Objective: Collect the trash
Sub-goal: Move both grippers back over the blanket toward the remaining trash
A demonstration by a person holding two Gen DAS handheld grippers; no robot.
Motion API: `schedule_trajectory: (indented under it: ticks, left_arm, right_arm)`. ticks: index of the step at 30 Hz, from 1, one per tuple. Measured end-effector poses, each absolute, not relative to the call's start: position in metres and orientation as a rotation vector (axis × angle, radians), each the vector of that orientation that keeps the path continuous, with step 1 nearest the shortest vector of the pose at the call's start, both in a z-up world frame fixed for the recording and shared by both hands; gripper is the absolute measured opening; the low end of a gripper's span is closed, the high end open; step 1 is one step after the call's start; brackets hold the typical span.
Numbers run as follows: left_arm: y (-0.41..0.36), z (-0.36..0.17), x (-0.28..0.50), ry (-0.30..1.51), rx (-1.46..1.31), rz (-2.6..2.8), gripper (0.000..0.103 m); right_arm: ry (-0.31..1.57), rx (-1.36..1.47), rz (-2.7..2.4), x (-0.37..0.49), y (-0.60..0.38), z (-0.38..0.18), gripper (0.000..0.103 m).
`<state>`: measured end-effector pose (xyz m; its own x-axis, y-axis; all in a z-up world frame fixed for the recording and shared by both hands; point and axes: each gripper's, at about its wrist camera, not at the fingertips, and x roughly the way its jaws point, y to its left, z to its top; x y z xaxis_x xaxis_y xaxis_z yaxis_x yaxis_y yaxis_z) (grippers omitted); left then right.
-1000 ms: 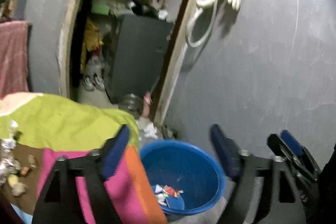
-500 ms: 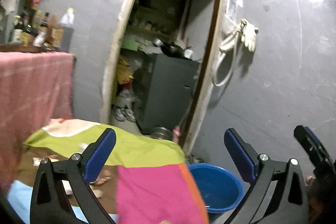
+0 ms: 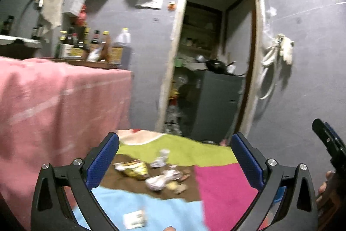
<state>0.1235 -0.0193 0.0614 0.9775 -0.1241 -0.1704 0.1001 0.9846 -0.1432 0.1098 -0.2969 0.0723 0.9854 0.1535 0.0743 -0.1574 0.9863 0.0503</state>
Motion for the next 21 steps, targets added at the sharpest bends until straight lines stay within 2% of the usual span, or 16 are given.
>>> schedule_trajectory:
  ticks: [11,21]
  left_arm:
    - [0.027,-0.001,0.118,0.366,-0.138,-0.017,0.101]
    - [0.025,-0.044,0.139,0.572,-0.137,-0.065,0.100]
  right_arm:
    - [0.078,-0.006,0.261,0.135,-0.243,0.028,0.103]
    - [0.250,-0.050,0.349,0.165,-0.227,-0.010,0.103]
